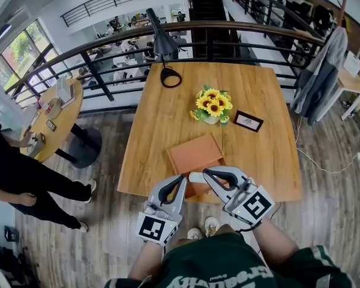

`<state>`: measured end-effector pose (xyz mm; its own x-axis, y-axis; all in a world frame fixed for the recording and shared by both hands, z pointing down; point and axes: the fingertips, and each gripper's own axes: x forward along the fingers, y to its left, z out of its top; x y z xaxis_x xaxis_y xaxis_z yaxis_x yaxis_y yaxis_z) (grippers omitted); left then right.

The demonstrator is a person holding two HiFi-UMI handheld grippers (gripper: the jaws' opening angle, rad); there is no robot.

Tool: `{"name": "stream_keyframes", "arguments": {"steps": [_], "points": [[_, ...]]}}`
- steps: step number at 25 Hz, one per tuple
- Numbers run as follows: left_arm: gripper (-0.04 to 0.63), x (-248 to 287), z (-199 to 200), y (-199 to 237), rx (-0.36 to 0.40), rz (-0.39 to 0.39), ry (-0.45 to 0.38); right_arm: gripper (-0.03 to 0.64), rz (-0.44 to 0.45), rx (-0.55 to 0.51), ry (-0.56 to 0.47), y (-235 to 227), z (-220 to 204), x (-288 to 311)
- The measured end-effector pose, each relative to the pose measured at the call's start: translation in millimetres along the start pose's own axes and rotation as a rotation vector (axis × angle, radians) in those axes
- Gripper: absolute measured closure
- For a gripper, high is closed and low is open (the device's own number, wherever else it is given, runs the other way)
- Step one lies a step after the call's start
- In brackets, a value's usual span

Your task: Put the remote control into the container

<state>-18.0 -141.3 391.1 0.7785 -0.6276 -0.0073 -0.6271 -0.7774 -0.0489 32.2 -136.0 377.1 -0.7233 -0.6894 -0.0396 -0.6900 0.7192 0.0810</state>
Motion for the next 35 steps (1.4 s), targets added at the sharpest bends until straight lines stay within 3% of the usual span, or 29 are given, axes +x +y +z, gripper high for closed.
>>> {"name": "stream_keyframes", "arguments": {"steps": [15,35], "points": [[0.598,0.8,-2.2,4.0,0.004,0.018,0.006,0.6,-0.022,-0.093,0.011,-1.0,-5.4,1.4],[0.598,3.3,-1.8,4.4,-0.003,0.023,0.005,0.6,-0.028,-0.102,0.025,-2.3,-8.1,0.2]]}}
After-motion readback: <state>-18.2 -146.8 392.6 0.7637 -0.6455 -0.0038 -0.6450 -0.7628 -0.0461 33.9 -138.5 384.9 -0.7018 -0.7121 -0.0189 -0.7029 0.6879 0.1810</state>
